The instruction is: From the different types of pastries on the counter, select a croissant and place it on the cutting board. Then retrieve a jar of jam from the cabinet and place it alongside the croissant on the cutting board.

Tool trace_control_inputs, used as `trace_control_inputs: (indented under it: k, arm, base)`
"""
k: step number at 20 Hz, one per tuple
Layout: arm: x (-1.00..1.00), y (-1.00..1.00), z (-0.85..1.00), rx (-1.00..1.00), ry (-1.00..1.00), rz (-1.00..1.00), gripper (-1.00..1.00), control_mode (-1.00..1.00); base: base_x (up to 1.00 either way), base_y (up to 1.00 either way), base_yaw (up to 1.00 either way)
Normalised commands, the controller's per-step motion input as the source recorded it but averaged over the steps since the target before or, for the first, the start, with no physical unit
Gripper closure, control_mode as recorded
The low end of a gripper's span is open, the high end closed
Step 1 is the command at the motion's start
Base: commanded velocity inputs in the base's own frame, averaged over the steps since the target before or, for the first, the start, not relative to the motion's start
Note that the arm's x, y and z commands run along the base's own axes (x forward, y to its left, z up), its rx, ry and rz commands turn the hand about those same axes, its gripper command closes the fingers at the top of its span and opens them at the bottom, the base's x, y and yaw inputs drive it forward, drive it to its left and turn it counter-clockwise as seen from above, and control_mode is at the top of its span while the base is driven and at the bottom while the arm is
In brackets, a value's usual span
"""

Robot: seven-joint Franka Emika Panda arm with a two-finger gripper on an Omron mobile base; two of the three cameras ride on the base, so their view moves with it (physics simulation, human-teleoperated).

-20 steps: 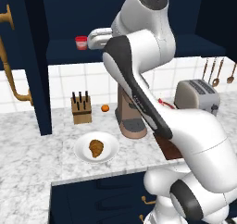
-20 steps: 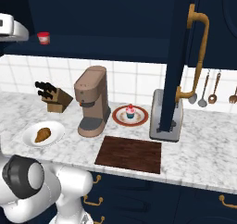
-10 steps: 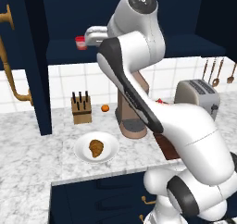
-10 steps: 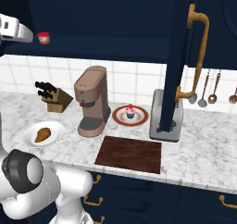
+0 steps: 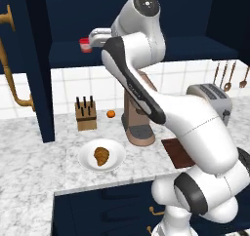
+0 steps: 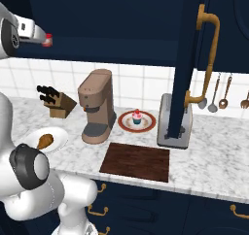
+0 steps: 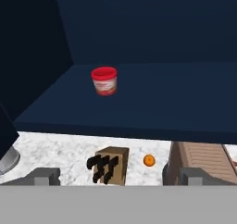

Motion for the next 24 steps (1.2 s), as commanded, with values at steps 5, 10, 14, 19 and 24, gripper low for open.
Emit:
trace_control_inputs:
  k: [5, 10, 14, 19, 24]
  arm:
    - [0.4, 0.05, 0.0, 0.0, 0.0, 0.06, -1.0, -1.0]
    - [0.12, 0.3, 0.0, 0.0, 0.0, 0.01, -1.0, -1.0]
    - [0.18, 0.12, -0.09, 0.0, 0.0, 0.0, -1.0, -1.0]
    - [0.18, -0.01, -0.11, 0.0, 0.03, 0.0, -1.0, -1.0]
    - [0.2, 0.0, -0.01, 0.0, 0.0, 0.0, -1.0, -1.0]
  base:
    - [0.0, 0.0, 0.0]
    - [0.0, 0.0, 0.0]
    - [0.0, 0.0, 0.0]
    - [0.0, 0.0, 0.0]
    - [0.0, 0.0, 0.0]
